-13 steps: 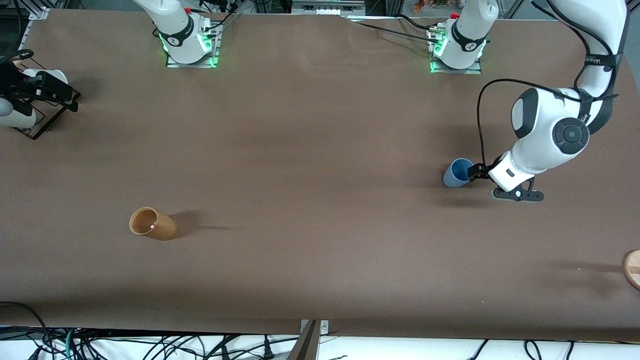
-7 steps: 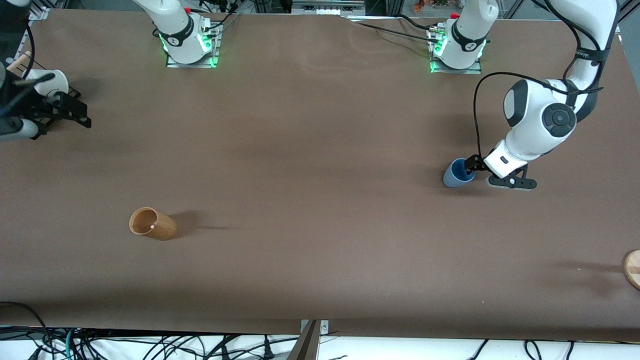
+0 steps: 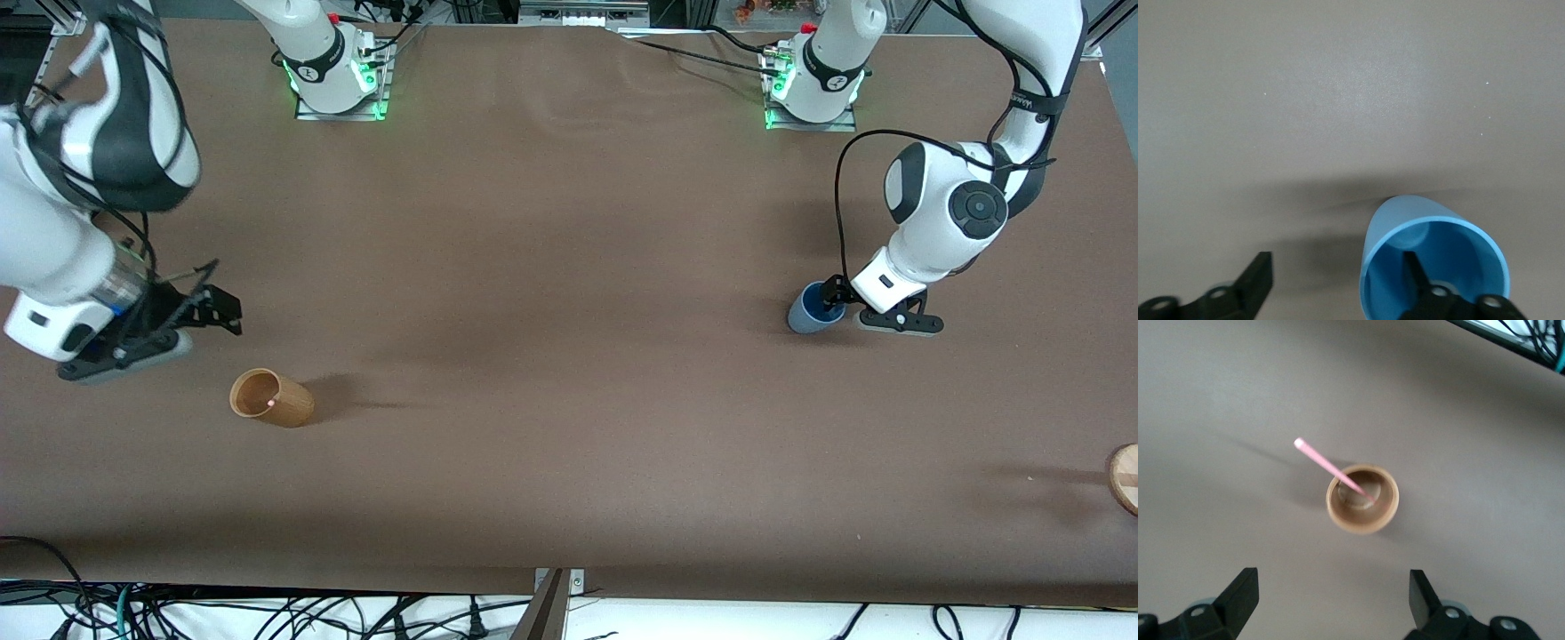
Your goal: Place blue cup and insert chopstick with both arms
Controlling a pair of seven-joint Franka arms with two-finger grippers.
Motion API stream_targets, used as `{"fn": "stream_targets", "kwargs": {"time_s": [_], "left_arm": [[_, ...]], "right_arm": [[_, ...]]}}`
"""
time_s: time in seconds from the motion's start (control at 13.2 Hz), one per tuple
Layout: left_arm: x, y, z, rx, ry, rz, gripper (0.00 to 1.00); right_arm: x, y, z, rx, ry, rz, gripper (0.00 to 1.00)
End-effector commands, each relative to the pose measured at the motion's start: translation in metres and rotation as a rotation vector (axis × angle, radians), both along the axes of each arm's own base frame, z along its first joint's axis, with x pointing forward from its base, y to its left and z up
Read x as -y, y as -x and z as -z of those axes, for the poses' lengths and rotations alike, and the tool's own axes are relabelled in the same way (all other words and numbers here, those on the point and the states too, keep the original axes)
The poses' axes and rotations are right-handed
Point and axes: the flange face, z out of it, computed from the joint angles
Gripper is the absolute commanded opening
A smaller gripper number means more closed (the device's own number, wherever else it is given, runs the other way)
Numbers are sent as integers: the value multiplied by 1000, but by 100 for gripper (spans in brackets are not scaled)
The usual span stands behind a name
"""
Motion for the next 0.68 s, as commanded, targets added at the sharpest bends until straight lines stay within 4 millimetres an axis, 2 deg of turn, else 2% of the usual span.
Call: {"fn": "stream_targets", "kwargs": {"time_s": [0.0, 0.15, 0.38, 0.45, 0.53, 0.61], "left_arm": [[7, 2, 7, 5, 6, -34, 3], [14, 3, 7, -6, 6, -94, 0], [19, 2, 5, -21, 5, -120, 0], [19, 1, 3, -24, 5, -120, 0], [23, -7, -5, -6, 8, -111, 0], [37, -15, -15, -2, 12, -87, 0]], "right_arm": [[0, -10, 35, 22, 11, -83, 100], [-13, -15, 54, 27, 13, -117, 100], [-17, -26, 84, 66, 25, -200, 99], [-17, -27, 88, 76, 29, -221, 98], [-17, -29, 92, 81, 31, -231, 96], [-17, -31, 95, 88, 32, -234, 95]]}}
